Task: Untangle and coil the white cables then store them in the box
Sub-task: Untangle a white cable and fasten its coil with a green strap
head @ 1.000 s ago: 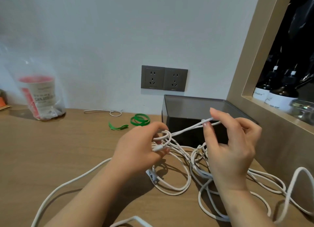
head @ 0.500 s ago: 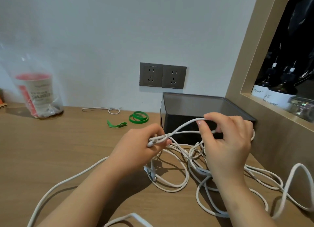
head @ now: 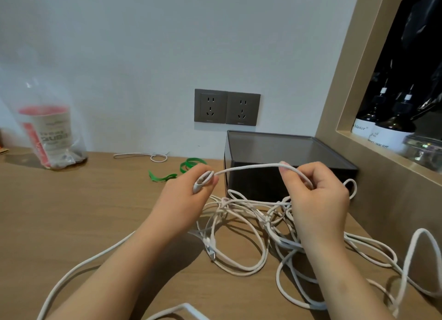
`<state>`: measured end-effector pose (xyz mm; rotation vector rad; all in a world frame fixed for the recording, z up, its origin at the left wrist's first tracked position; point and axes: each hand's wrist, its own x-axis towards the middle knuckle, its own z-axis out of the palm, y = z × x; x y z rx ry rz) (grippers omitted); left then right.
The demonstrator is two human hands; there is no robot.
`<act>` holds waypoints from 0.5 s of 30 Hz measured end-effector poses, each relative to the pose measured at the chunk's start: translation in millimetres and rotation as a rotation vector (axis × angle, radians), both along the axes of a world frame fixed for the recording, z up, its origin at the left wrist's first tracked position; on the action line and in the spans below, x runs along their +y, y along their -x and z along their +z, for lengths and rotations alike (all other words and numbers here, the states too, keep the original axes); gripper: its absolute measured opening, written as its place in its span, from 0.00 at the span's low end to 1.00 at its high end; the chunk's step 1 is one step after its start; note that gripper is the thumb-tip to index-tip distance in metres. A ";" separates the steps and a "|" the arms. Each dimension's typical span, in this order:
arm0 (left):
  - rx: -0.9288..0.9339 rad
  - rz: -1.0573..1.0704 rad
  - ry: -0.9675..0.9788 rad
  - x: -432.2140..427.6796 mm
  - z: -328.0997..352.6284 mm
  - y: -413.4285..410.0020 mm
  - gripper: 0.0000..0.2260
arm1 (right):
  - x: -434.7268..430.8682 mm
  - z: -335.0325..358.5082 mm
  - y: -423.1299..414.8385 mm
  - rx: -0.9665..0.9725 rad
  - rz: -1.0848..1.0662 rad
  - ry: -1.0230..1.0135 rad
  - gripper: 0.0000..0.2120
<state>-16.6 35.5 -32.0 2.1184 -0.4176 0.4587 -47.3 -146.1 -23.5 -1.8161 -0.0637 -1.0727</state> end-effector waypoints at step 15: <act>0.139 0.040 0.245 -4.8 -6.0 -7.6 0.07 | -2.5 8.1 -3.9 0.314 0.195 -0.564 0.13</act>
